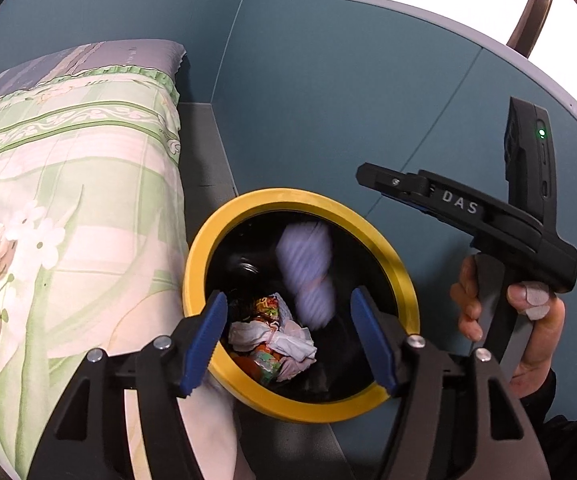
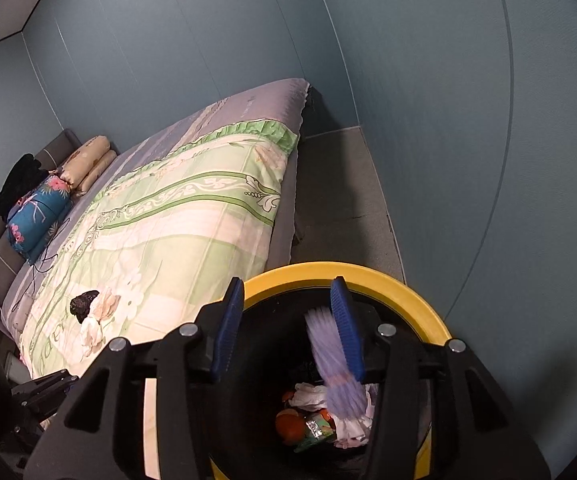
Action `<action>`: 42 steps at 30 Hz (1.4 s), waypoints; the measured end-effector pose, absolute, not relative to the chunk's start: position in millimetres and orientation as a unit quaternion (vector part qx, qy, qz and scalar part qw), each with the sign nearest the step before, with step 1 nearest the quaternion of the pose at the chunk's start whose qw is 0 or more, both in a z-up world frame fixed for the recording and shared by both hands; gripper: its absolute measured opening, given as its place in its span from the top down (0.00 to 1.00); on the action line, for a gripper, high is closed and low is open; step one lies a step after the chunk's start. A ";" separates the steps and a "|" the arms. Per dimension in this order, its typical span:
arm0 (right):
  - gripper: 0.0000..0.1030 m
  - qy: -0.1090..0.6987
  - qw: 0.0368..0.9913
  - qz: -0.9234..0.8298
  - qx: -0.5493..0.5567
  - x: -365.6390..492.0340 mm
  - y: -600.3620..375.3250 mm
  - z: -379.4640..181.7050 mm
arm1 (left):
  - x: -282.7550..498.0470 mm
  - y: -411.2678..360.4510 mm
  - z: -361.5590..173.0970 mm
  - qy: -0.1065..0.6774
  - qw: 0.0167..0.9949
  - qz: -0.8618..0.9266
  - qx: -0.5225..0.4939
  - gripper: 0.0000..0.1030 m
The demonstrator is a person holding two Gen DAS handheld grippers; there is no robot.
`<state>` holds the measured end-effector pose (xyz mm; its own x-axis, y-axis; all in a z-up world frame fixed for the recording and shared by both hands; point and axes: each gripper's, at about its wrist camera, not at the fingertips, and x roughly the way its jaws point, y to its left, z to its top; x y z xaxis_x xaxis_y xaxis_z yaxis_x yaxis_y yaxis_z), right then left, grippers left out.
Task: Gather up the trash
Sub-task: 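Open both tools over the yellow-rimmed bin to drop peel and foam net, then move both tools back over the black bag and white tissues on the bed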
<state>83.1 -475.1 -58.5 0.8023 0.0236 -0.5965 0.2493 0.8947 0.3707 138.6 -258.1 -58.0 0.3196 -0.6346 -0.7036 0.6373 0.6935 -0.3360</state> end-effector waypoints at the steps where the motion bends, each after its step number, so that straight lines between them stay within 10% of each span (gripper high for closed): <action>1: 0.59 0.308 0.923 -0.061 0.221 82.4 -476.1 -58.4 | 139.0 -256.7 -57.9 0.432 0.813 -0.389 0.001 0.40; 42: 0.42 0.336 0.917 0.185 0.110 173.9 -269.1 -43.6 | 282.7 5.4 -92.9 0.442 0.888 -0.101 -0.080 0.34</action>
<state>173.9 -269.1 -43.6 0.7056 0.4125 -0.5761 -0.2644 0.9076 0.3261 282.7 5.4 -92.9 0.5894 -0.2505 -0.7680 0.1086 0.9666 -0.2320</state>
